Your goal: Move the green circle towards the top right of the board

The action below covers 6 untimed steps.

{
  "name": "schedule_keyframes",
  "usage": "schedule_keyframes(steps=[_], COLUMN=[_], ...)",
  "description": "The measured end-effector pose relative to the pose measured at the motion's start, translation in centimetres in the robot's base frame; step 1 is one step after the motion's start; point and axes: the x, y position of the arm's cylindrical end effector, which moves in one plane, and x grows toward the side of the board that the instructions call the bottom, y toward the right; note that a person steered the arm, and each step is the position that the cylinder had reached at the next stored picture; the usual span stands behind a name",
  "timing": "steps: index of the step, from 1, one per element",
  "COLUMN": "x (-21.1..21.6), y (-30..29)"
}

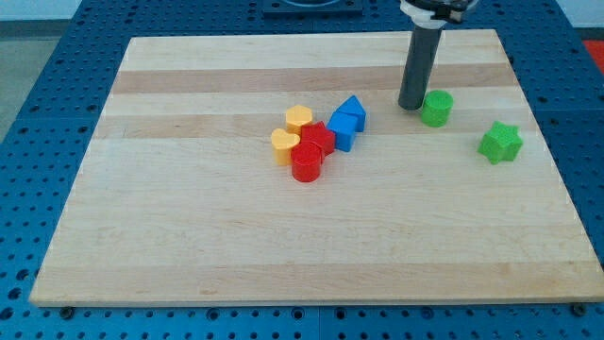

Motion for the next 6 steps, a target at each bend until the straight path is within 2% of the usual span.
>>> schedule_keyframes(steps=[1,2,3,4,5,6], x=[1.3,9.2,9.4,5.3,-2.3,-3.3], y=[0.0,0.0,1.8,3.7,4.8,5.2])
